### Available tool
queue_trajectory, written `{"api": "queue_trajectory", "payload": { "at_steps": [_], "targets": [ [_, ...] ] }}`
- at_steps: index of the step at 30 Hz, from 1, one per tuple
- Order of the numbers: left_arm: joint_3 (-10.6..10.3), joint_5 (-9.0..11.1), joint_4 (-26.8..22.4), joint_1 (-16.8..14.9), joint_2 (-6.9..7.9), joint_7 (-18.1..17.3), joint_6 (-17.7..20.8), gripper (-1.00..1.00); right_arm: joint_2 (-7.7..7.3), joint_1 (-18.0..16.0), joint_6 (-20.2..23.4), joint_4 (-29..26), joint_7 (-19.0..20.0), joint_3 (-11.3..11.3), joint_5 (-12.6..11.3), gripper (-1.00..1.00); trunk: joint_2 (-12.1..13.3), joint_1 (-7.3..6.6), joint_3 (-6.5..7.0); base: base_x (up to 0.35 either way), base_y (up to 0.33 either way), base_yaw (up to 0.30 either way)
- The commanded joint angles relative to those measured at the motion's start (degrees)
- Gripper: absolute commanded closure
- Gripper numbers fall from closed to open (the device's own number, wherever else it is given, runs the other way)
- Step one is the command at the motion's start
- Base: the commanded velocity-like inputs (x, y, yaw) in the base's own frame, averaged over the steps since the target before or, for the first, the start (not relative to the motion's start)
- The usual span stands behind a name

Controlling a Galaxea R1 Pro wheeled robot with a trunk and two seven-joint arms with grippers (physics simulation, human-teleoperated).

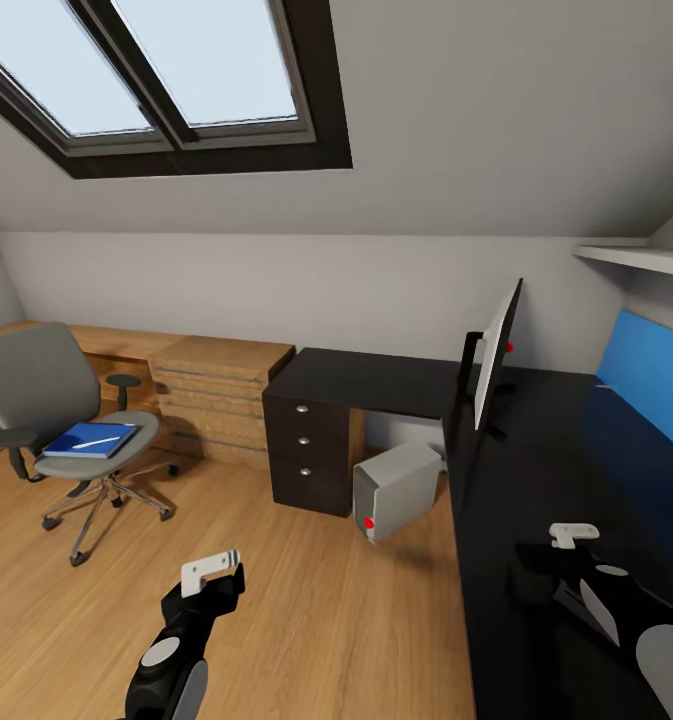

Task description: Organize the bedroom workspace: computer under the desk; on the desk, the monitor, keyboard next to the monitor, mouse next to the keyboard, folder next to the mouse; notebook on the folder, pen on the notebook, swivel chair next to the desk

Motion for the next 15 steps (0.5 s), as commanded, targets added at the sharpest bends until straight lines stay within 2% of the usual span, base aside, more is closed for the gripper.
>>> {"api": "queue_trajectory", "payload": {
  "at_steps": [1, 15],
  "targets": [
    [-0.1, 0.6, -0.1, -0.04, 0.0, 0.51, 0.15, -1.0, 0.02, -0.03, 0.19, -0.04, 0.39, -0.42, -0.07, -1.0, -0.04, 0.0, -0.07, 0.0, 0.0, 0.0],
    [-0.24, 0.69, -0.28, -0.04, -0.13, 0.55, 0.1, -1.0, -0.04, -0.03, 0.14, -0.02, 0.38, -0.42, -0.05, -1.0, -5.65, 3.08, -2.58, 0.0, 0.0, 0.0]
  ]
}}
